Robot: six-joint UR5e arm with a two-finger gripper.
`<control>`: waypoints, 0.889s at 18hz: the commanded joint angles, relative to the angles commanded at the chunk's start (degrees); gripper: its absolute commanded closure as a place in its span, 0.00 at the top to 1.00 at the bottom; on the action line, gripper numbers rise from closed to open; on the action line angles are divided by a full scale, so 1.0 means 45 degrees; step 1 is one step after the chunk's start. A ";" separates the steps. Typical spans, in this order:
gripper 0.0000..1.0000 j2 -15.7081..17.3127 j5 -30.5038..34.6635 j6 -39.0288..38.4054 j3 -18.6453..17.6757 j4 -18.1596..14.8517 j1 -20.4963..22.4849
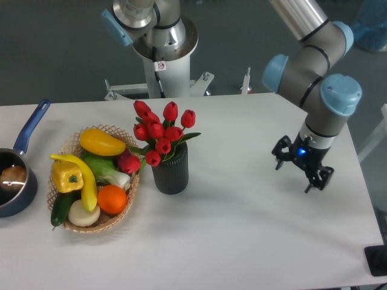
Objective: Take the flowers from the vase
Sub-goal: 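Move the open gripper toward the red tulip stems above the black vase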
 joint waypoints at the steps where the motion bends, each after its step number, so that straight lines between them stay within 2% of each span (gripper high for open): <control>1: 1.00 0.0215 -0.0429 0.0038 -0.0312 0.0000 0.0000; 4: 1.00 0.0529 -0.1563 -0.0001 -0.0976 -0.0098 0.0039; 9: 1.00 0.1544 -0.1898 0.0194 -0.2130 -0.0234 -0.0059; 10: 1.00 0.1739 -0.1937 0.0310 -0.2229 -0.0544 -0.0078; 13: 1.00 0.2325 -0.2735 0.0798 -0.2210 -0.2183 -0.0195; 16: 1.00 0.2774 -0.3634 0.0917 -0.2229 -0.3200 -0.0215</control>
